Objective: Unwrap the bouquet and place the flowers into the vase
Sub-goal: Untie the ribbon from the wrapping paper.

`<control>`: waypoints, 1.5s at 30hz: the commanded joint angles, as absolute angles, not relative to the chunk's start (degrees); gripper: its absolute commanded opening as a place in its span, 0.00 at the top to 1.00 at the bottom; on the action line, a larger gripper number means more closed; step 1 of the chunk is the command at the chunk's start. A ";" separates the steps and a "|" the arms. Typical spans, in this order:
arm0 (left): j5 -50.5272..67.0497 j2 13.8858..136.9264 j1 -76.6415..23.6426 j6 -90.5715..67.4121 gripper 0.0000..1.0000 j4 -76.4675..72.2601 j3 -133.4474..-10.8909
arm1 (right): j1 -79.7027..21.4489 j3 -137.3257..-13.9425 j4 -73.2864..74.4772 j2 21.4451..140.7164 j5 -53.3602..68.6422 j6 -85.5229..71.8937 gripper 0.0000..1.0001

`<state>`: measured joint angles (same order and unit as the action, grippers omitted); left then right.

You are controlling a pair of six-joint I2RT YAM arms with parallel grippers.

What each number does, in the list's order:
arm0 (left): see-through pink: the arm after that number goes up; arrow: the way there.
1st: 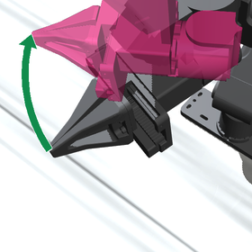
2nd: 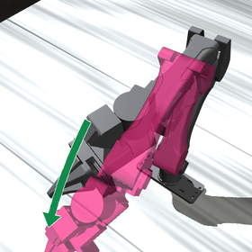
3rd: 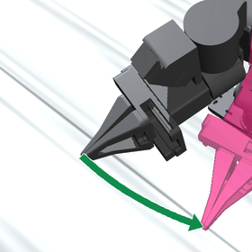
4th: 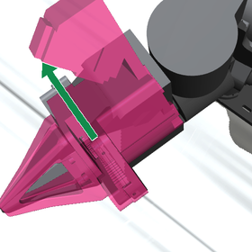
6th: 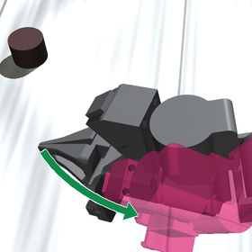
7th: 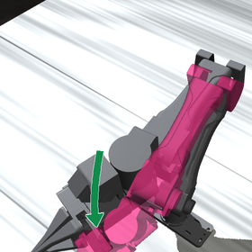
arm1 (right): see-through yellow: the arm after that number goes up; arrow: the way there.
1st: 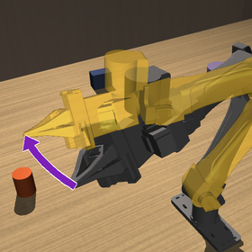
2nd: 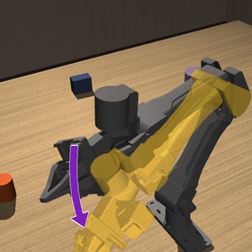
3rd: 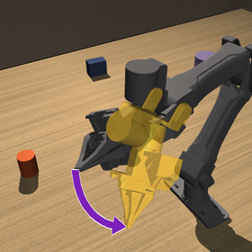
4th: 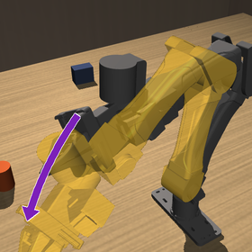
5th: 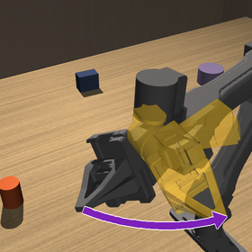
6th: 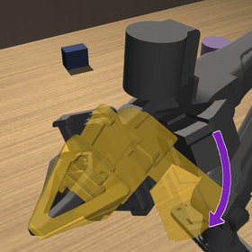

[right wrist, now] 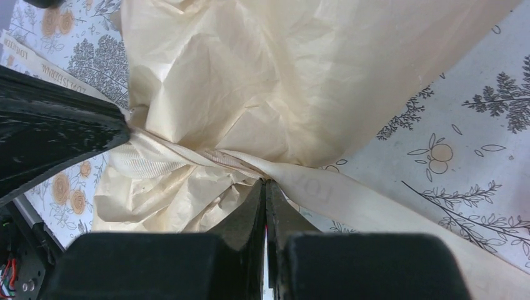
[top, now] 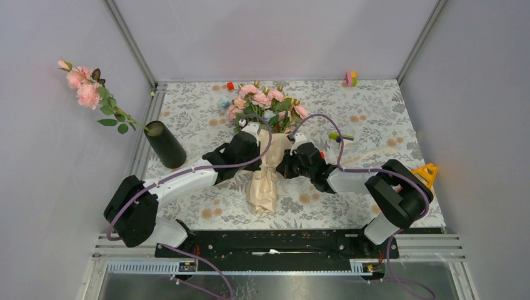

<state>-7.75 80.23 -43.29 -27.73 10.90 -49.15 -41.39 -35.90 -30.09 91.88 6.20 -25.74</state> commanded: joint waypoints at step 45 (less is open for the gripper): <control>-7.12 65.89 -30.23 -32.37 1.00 8.89 -35.84 | -41.77 -33.85 -21.45 84.74 1.70 -26.62 0.90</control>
